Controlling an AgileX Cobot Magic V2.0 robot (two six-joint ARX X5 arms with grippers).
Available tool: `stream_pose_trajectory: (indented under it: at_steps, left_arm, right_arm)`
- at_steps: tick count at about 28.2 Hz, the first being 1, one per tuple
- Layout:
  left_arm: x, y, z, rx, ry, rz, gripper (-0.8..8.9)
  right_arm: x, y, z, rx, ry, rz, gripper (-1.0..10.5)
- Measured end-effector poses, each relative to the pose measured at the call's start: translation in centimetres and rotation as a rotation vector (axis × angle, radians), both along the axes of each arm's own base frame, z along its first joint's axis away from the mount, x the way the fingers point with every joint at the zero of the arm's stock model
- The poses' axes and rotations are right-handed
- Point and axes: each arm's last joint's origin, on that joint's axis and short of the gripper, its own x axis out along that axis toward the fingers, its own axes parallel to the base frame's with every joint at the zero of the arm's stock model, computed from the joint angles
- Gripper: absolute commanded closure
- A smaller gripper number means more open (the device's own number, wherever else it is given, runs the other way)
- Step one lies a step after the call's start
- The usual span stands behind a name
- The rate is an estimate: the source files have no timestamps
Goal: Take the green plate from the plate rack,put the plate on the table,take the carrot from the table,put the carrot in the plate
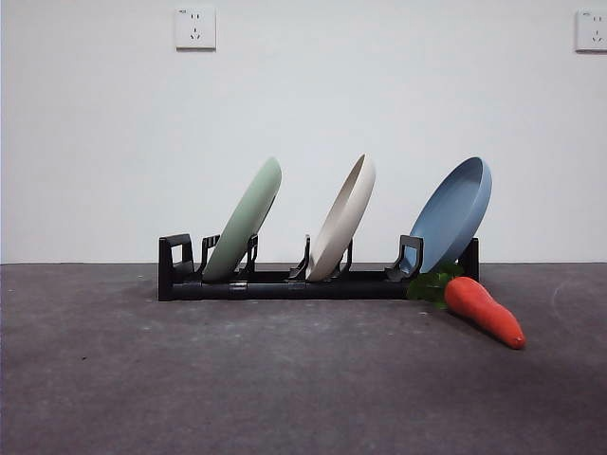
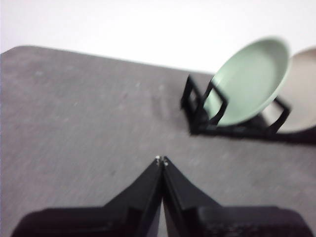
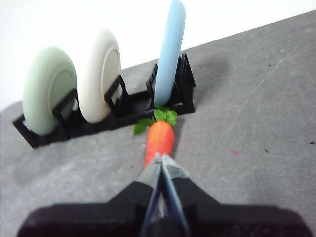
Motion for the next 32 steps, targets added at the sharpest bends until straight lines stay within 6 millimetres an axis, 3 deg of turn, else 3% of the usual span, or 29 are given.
stream_pose_trajectory:
  at_steps: [9, 18, 24, 28, 29, 30, 32]
  left_arm:
    - [-1.2, -0.4, 5.0, -0.058, 0.001, -0.147, 8.22]
    - [-1.5, -0.9, 9.7, -0.050, 0.136, -0.334, 8.22]
    - [-1.0, -1.4, 11.6, -0.035, 0.244, -0.514, 8.22]
    - [-0.4, -1.5, 11.9, -0.022, 0.328, -0.558, 8.11]
    - [-0.3, -1.5, 11.8, -0.020, 0.337, -0.559, 7.76]
    - [-0.2, -1.5, 11.8, -0.022, 0.343, -0.558, 6.34]
    - [-0.2, -1.5, 11.8, -0.025, 0.347, -0.557, 2.45]
  right_arm:
    - [0.1, 0.2, 5.0, 0.044, 0.052, 0.048, 9.6]
    - [0.4, 0.5, 11.0, -0.088, 0.255, 0.203, 9.6]
    - [0.4, 0.6, 13.4, -0.207, 0.407, 0.300, 9.6]
    - [0.6, 0.7, 13.7, -0.252, 0.456, 0.338, 9.4]
    - [0.6, 0.7, 13.6, -0.255, 0.462, 0.342, 9.1]
    - [0.7, 0.7, 13.6, -0.257, 0.465, 0.345, 7.8]
    - [0.7, 0.7, 13.6, -0.258, 0.467, 0.345, 3.8]
